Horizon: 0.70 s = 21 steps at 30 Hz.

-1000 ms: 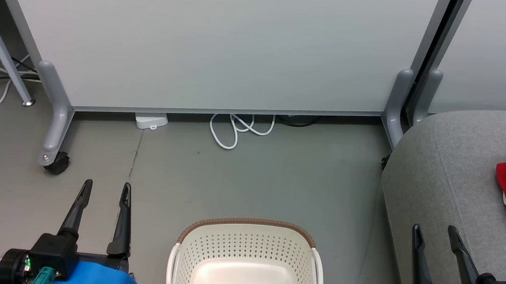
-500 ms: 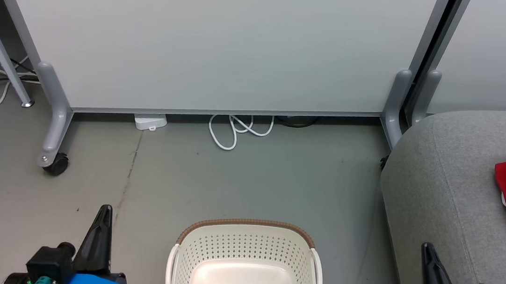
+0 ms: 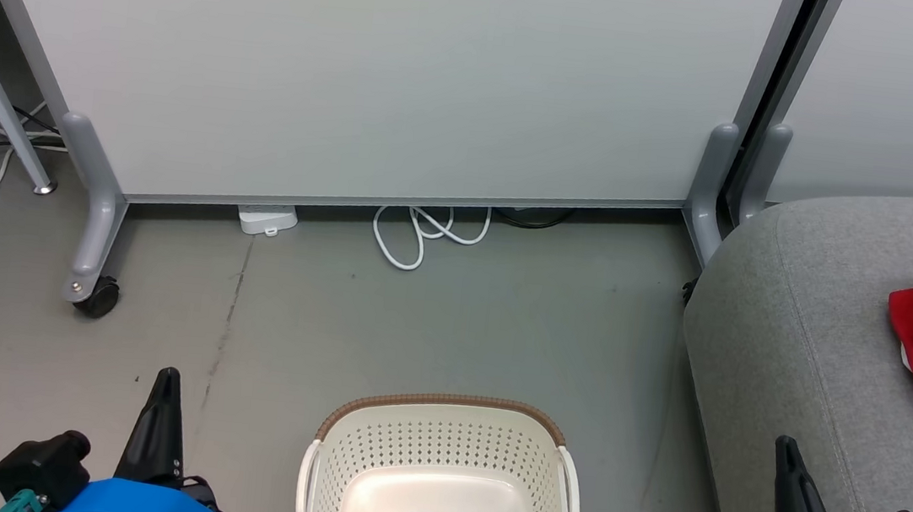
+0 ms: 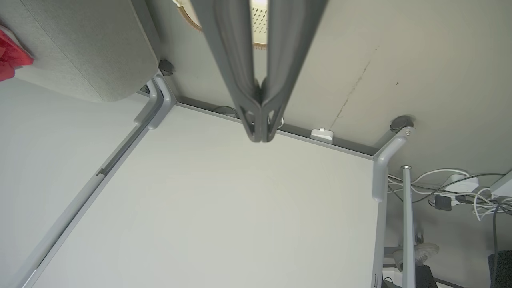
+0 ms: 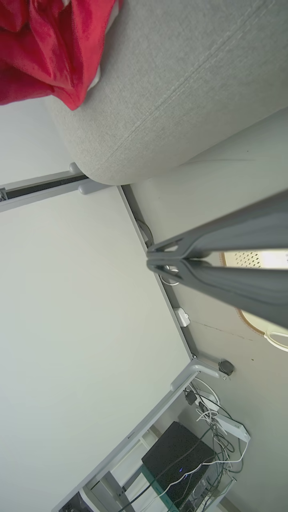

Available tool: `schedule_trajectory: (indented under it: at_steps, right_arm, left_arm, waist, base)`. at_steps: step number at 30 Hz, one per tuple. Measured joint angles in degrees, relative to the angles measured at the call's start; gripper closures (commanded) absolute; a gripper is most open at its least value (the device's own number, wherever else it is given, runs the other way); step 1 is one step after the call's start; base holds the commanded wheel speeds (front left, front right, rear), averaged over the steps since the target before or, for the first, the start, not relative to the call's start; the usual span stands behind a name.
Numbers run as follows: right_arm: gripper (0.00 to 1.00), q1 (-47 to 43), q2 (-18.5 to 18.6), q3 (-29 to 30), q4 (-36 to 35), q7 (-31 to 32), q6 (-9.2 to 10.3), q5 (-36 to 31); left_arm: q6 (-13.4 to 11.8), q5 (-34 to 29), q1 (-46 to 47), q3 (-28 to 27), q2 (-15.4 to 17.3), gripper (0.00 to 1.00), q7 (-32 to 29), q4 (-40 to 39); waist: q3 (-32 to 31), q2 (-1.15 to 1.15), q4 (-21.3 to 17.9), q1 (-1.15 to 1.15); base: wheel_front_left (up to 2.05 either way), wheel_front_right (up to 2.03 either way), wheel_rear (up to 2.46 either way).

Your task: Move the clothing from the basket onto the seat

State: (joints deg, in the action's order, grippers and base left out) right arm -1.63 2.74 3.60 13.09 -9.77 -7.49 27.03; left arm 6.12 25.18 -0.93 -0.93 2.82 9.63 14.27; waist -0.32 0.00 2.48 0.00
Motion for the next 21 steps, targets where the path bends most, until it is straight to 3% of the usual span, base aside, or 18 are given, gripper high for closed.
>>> schedule_trajectory:
  at_steps: [21]
  right_arm:
    - [1.0,2.2,0.0,0.7,0.2,4.6,0.0,18.4]
  left_arm:
    - [0.4,19.0,1.9,-1.5,0.0,1.0,-4.5,-0.1]
  waist:
    - [0.1,0.0,-0.5,0.0]
  base:
    - [0.0,0.0,0.0]
